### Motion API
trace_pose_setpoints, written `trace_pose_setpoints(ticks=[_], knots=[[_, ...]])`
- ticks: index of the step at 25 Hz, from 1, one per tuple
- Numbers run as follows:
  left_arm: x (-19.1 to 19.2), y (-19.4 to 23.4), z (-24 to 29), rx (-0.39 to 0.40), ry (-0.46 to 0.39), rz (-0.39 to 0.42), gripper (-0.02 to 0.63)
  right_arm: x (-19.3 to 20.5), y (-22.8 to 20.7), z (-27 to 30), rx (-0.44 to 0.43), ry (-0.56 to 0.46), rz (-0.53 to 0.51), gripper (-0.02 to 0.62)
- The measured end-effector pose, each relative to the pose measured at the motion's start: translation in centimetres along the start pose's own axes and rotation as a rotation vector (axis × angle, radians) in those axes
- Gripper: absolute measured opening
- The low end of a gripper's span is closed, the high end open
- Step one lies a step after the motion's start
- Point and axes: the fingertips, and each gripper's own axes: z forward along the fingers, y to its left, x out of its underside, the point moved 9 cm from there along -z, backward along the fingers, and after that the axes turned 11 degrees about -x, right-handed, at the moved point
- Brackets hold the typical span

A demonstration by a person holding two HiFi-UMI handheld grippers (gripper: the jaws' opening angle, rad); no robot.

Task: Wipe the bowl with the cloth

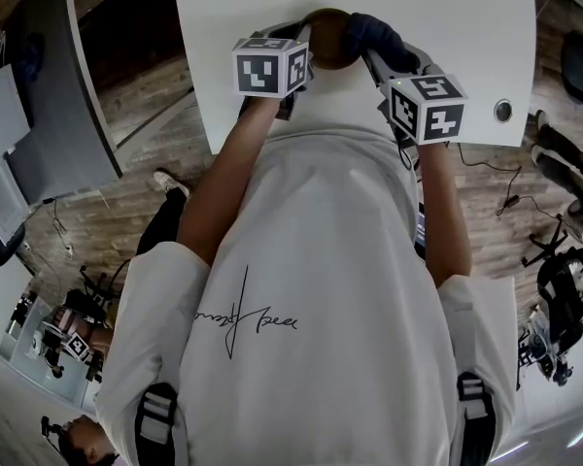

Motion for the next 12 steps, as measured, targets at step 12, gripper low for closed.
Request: trace_pose_setpoints(ticks=[12], knots=[[-0.1,-0.4,0.1,-0.008,-0.004,-0.009,0.014,1.5,0.6,-0.7,-0.021,0.003,0.032,0.072]])
